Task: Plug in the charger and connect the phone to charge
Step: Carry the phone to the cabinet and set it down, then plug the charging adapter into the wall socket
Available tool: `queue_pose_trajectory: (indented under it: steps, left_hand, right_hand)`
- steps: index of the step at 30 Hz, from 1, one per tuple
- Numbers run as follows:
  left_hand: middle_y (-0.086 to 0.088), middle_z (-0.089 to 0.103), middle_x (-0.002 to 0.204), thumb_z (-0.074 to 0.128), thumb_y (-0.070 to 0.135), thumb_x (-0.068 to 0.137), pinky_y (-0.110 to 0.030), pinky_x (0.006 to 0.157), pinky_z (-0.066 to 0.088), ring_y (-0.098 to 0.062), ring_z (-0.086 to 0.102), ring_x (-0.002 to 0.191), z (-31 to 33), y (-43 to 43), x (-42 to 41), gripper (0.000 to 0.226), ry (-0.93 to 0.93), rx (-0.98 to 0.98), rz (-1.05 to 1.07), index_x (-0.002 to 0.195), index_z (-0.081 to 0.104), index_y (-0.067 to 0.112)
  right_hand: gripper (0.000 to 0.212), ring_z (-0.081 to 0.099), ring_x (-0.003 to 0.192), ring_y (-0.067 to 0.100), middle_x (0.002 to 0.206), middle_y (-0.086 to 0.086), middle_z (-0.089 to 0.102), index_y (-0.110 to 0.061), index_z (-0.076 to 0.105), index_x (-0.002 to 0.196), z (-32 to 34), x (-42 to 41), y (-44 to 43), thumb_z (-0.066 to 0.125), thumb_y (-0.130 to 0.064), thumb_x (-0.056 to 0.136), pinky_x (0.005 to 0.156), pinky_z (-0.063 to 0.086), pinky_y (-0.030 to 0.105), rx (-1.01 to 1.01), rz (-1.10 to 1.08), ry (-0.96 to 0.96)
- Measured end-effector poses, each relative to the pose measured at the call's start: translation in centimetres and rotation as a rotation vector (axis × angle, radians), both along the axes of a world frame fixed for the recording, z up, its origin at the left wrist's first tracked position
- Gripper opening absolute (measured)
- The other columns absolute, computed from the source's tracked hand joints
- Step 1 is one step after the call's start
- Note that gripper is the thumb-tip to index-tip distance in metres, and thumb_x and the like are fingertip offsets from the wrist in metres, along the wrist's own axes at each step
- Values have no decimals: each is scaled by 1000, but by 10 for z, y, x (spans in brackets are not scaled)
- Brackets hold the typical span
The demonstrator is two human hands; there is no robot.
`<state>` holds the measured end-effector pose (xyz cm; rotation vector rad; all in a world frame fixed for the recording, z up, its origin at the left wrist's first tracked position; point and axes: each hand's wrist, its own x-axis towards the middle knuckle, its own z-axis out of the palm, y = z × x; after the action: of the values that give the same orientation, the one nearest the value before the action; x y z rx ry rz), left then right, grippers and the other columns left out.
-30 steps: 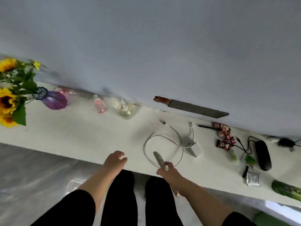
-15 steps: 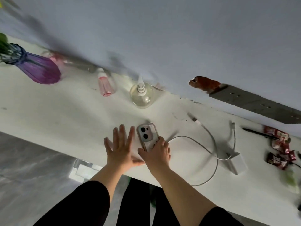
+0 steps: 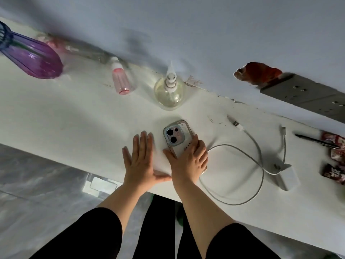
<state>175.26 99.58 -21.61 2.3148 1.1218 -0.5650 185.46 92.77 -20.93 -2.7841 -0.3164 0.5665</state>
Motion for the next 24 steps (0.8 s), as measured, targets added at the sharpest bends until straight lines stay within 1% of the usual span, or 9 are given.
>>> queue_pose_trajectory:
  steps: [4,6,8,11,13,16,19,21,24]
  left_hand:
    - [6,-28,153,44,83,48,-57,114,-4,-17,-28,142,-1,-3,0,134,-16,14,13,146,-23,21]
    - [6,-31,152,38,76,51,-58,114,-5,-17,-30,141,-2,-2,0,125,-25,22,19,145,-24,21]
    - [6,-30,152,36,74,52,-58,114,-6,-17,-28,142,-2,-2,0,123,-33,29,23,146,-22,21]
    - [5,-28,154,38,77,52,-56,113,-8,-17,-27,143,-5,-3,-1,125,-36,35,22,147,-20,21]
    - [6,-30,154,40,81,51,-55,113,-8,-17,-29,143,-6,-3,-1,129,-32,37,18,147,-22,22]
    - [8,-34,152,42,87,48,-56,114,-5,-17,-28,143,-7,-3,-1,135,-17,30,22,146,-24,23]
    - [9,-36,151,40,94,41,-56,113,-5,-17,-31,142,-7,-2,-1,143,6,18,8,146,-26,23]
    - [9,-38,150,40,96,38,-57,113,-5,-17,-34,140,-7,-1,-1,146,17,6,5,144,-28,24]
    - [11,-43,146,40,95,37,-58,113,-6,-15,-40,137,-5,1,0,145,35,-9,12,141,-34,26]
  right_hand:
    - [102,38,129,33,139,12,45,-12,34,146,-1,-14,19,71,-61,64,110,26,46,51,-91,-34]
    - [100,38,130,33,140,12,45,-12,34,146,-2,-18,25,69,-61,66,110,24,45,78,-99,-42]
    - [101,32,133,31,143,10,41,-14,29,148,-4,-19,25,66,-64,68,112,19,42,87,-100,-13]
    - [104,23,137,28,148,8,33,-17,20,151,-7,-19,20,63,-66,70,114,14,42,105,-80,41]
    - [102,17,138,23,151,7,28,-18,13,152,-5,-19,13,62,-62,74,115,12,42,134,-35,73]
    - [90,8,140,16,156,5,18,-28,9,152,0,-16,-8,58,-53,82,117,8,38,187,141,115]
    - [76,-2,146,15,162,0,3,-39,4,150,1,-9,-27,48,-51,90,120,5,36,170,314,198]
    - [74,-4,147,16,163,-1,0,-39,3,150,0,-6,-30,46,-52,91,118,2,32,145,345,212]
    - [74,-3,148,17,163,0,2,-37,7,151,2,-6,-27,47,-50,91,118,-1,31,148,335,202]
